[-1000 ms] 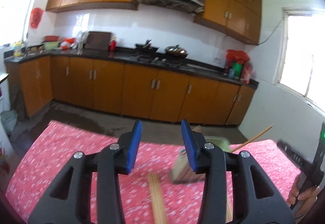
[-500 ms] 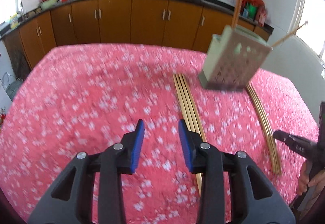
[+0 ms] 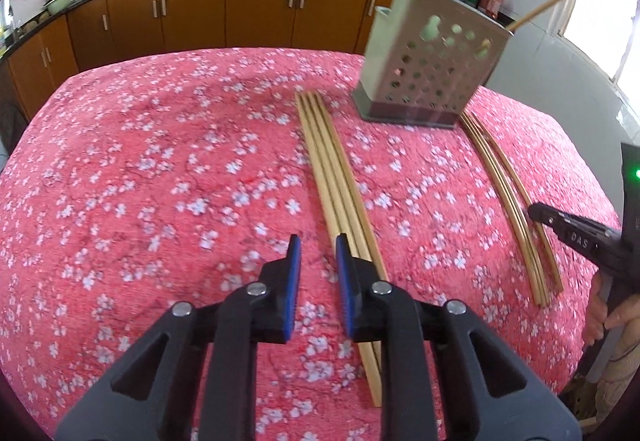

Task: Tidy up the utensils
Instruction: 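Move both open tools back down to the chopsticks on the cloth, then close the left tool on a single chopstick while the right tool grasps another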

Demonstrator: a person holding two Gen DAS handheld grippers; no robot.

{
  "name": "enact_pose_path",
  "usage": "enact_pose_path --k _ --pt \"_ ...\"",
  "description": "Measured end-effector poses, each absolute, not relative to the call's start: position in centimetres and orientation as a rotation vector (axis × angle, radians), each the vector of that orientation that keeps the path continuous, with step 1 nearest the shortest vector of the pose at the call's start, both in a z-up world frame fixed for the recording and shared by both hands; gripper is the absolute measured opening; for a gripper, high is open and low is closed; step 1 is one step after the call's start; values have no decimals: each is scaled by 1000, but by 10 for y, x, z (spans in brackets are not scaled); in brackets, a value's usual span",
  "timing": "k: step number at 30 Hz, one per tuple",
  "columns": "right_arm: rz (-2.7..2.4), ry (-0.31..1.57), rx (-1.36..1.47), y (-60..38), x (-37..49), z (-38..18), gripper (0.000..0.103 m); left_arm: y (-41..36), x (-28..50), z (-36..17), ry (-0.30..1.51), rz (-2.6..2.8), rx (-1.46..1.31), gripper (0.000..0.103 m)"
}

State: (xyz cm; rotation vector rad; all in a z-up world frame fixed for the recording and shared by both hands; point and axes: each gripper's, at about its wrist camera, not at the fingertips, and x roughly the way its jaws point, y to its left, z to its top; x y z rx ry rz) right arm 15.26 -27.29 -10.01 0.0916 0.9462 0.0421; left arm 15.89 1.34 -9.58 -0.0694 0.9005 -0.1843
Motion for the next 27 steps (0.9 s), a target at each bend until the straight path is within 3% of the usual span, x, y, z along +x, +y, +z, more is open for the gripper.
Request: enact_pose_path --k 19,27 --pt "59 966 127 -277 145 -94 8 -8 158 -109 947 -147 72 14" --pt "17 930 138 -283 145 -96 8 30 186 -107 933 -44 25 9"
